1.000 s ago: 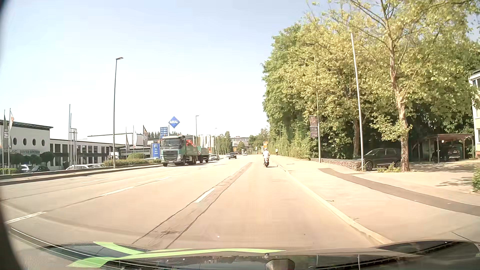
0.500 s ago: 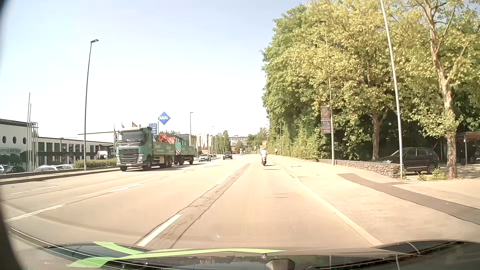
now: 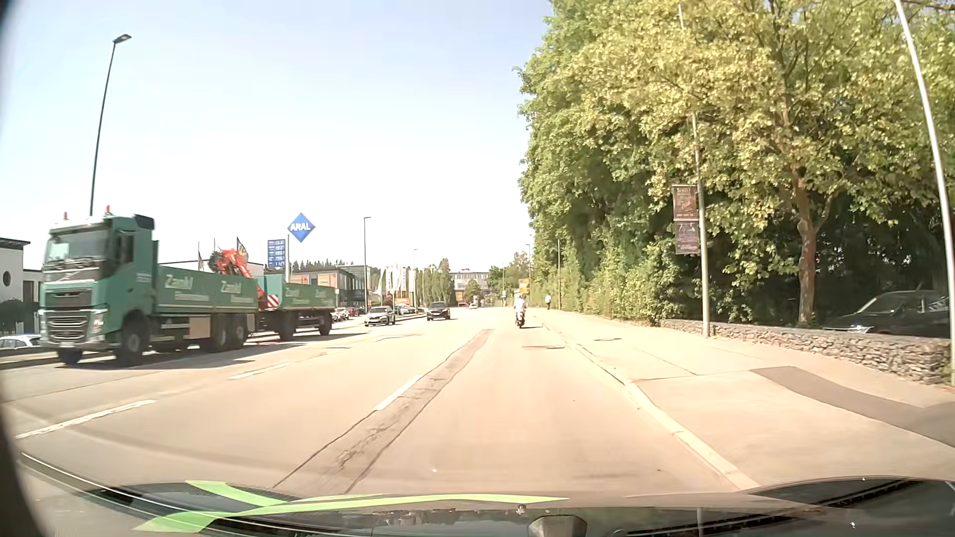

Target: Follow the waypoints while adhering to traffic rules and regulations

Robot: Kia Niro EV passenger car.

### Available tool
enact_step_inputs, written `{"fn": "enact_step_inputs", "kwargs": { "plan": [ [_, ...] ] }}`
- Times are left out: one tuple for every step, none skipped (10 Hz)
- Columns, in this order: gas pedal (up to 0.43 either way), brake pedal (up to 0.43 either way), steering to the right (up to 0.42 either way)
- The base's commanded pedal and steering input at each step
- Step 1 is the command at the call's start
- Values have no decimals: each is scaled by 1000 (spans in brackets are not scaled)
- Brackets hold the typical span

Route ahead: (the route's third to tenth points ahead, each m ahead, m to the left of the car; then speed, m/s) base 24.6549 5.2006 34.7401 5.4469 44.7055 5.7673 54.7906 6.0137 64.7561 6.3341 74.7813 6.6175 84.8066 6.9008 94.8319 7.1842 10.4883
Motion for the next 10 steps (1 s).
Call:
{"fn": "enact_step_inputs", "kwargs": {
  "plan": [
    [150,0,1],
    [150,0,2],
    [150,0,1],
    [150,0,0],
    [150,0,-1],
    [150,0,-2],
    [150,0,-2],
    [150,0,-2],
    [150,0,-2],
    [150,0,-2]
  ]
}}
